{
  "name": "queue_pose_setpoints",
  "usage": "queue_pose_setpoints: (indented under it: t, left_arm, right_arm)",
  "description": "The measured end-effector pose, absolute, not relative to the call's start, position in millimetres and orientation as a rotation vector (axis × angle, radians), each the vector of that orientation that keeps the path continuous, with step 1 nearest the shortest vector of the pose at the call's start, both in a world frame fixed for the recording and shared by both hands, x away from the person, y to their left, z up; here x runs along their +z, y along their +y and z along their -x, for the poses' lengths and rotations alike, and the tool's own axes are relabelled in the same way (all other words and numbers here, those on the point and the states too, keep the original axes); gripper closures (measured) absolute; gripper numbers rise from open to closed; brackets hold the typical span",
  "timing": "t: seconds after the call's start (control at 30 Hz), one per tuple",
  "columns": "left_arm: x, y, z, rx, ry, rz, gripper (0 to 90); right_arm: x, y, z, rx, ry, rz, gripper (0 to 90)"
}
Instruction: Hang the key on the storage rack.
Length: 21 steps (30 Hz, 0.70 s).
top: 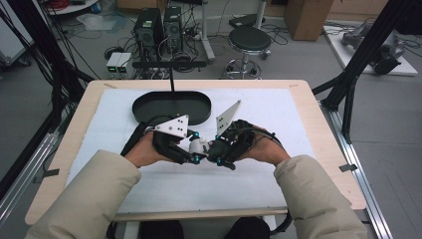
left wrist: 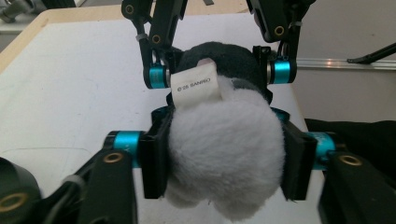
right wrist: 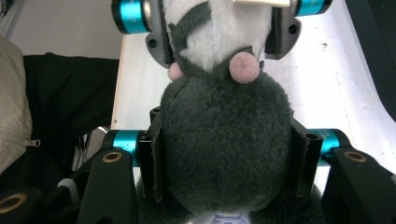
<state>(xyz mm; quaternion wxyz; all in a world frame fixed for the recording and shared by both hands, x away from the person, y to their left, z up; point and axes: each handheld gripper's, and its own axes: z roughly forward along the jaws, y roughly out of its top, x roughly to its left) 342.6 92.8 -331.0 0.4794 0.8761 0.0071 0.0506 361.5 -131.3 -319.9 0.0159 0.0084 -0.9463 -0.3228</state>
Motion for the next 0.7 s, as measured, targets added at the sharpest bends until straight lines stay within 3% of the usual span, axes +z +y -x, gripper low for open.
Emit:
queue_pose_setpoints:
  t: [0.23, 0.33, 0.4, 0.5, 0.7]
  left_arm:
    - [-329.3, 93.5, -339.1, 0.159, 0.020, -2.153, 54.8]
    - [-328.0, 94.2, -337.6, 0.167, 0.032, -2.146, 55.5]
    - [-327.6, 94.6, -337.3, 0.180, 0.037, -2.148, 56.0]
    - [-324.9, 100.0, -339.3, 0.203, 0.079, -2.138, 56.5]
    - [-320.9, 111.6, -343.7, 0.229, 0.135, -2.107, 57.0]
  right_arm:
    - [-321.6, -130.4, -362.1, -1.014, -2.946, -0.028, 41.9]
    - [-325.1, -132.5, -361.3, -1.077, -2.939, -0.035, 30.3]
    - [-327.3, -133.0, -361.1, -1.121, -2.950, -0.007, 14.5]
    - [-328.3, -136.2, -361.0, -1.199, -2.965, 0.053, 0.3]
    - [-321.7, -151.8, -363.0, -1.368, -2.927, 0.146, 0.5]
